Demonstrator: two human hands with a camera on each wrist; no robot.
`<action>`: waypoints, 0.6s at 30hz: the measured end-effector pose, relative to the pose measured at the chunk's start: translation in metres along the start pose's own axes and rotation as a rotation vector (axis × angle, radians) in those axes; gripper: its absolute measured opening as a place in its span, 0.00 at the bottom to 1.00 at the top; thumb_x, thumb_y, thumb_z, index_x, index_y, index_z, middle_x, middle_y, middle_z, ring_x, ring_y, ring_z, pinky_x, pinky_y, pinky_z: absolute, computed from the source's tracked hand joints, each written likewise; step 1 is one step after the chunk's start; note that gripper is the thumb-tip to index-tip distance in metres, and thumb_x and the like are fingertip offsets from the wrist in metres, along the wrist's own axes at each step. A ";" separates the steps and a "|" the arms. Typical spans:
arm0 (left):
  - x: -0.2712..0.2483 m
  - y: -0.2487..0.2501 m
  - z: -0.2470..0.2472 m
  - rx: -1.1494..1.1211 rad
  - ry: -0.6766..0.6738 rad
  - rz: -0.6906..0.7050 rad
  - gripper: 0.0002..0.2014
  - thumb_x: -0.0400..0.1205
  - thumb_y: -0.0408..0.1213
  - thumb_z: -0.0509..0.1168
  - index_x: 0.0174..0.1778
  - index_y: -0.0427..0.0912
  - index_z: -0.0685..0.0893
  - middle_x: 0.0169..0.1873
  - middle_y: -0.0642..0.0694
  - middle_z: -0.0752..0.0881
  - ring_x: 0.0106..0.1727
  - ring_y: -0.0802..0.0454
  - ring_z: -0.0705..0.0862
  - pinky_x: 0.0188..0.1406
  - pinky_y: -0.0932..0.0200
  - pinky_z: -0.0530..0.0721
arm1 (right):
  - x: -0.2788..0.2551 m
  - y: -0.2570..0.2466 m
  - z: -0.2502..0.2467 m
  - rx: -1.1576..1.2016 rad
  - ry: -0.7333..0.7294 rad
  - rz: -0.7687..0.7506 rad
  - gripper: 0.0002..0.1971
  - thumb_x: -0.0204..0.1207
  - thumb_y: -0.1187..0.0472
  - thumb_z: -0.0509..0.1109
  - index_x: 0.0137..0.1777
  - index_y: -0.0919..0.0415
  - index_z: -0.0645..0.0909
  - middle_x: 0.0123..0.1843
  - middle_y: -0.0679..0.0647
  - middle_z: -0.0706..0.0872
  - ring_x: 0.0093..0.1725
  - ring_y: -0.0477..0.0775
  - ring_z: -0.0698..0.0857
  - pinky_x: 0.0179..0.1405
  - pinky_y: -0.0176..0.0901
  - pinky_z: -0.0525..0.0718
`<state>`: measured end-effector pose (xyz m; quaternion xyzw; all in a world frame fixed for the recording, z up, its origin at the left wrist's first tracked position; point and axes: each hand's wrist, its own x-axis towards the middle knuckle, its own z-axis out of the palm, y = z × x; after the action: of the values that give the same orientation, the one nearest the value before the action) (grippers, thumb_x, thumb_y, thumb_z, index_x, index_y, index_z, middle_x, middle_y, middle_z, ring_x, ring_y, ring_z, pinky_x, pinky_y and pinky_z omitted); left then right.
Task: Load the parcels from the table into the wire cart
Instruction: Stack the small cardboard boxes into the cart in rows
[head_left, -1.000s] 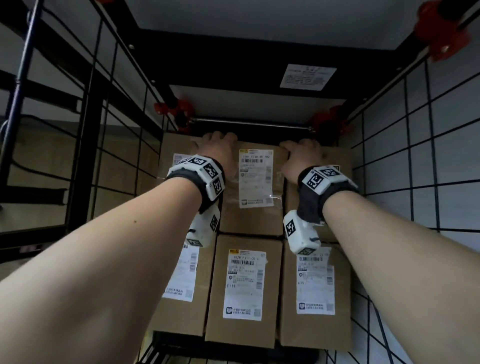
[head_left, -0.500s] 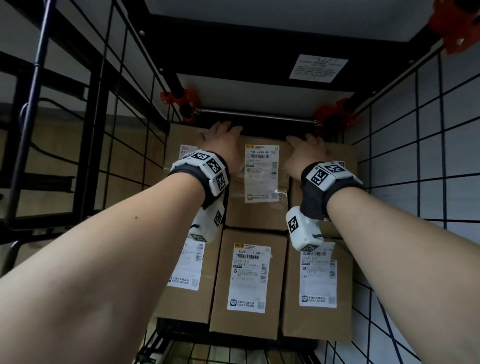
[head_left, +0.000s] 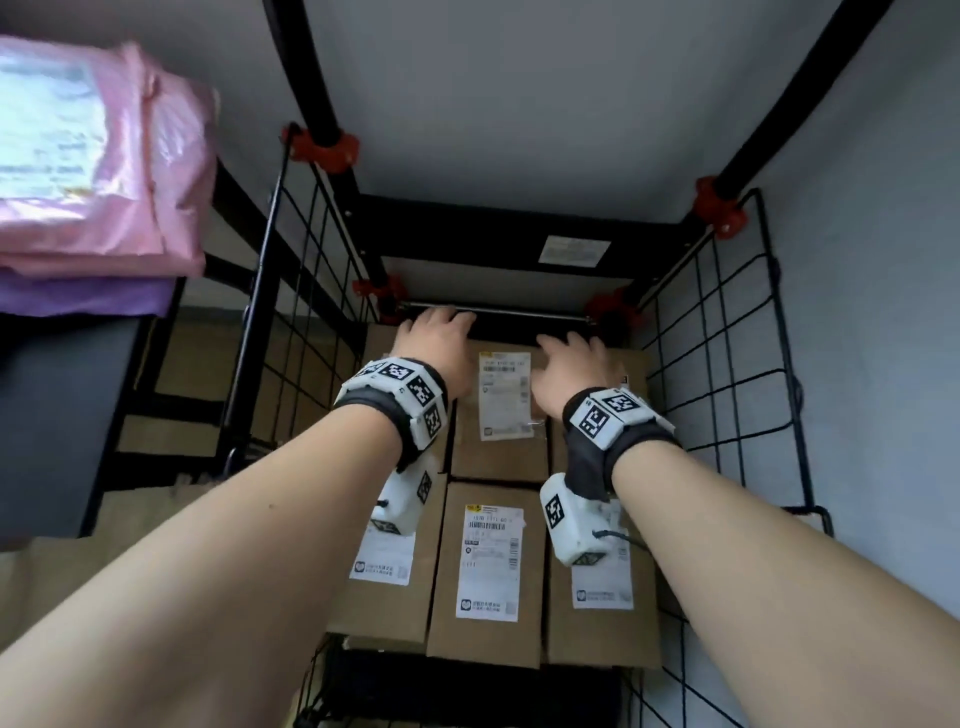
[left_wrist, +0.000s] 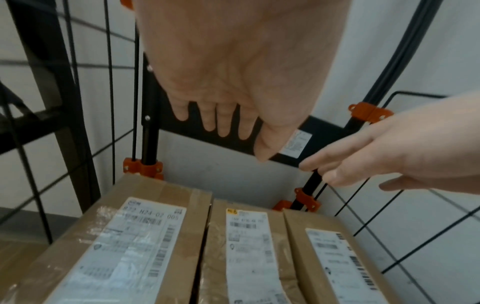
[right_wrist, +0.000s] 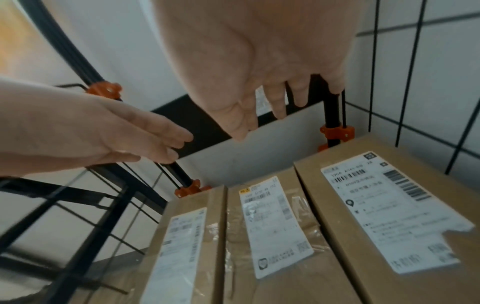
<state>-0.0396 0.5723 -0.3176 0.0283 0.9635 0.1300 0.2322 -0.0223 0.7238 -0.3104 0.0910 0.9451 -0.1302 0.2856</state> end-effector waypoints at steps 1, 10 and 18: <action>-0.009 0.002 -0.009 0.006 0.014 0.017 0.33 0.79 0.41 0.64 0.81 0.47 0.62 0.80 0.45 0.63 0.81 0.45 0.59 0.79 0.46 0.58 | -0.010 -0.004 -0.007 -0.005 0.016 -0.013 0.29 0.79 0.56 0.61 0.81 0.45 0.61 0.84 0.54 0.57 0.84 0.61 0.49 0.81 0.68 0.48; -0.100 0.002 -0.110 0.027 0.168 0.104 0.30 0.81 0.42 0.62 0.81 0.49 0.63 0.81 0.49 0.62 0.82 0.47 0.58 0.80 0.42 0.57 | -0.117 -0.063 -0.074 -0.003 0.157 -0.081 0.27 0.82 0.56 0.57 0.81 0.45 0.61 0.85 0.53 0.56 0.84 0.60 0.48 0.81 0.66 0.47; -0.203 -0.058 -0.190 0.054 0.344 0.153 0.29 0.80 0.41 0.62 0.79 0.50 0.67 0.79 0.49 0.64 0.80 0.48 0.62 0.78 0.45 0.61 | -0.228 -0.162 -0.097 -0.002 0.259 -0.148 0.26 0.81 0.58 0.56 0.80 0.45 0.63 0.83 0.52 0.61 0.83 0.60 0.52 0.80 0.65 0.52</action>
<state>0.0553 0.4476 -0.0805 0.0850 0.9872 0.1242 0.0524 0.0748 0.5769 -0.0727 0.0367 0.9783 -0.1373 0.1507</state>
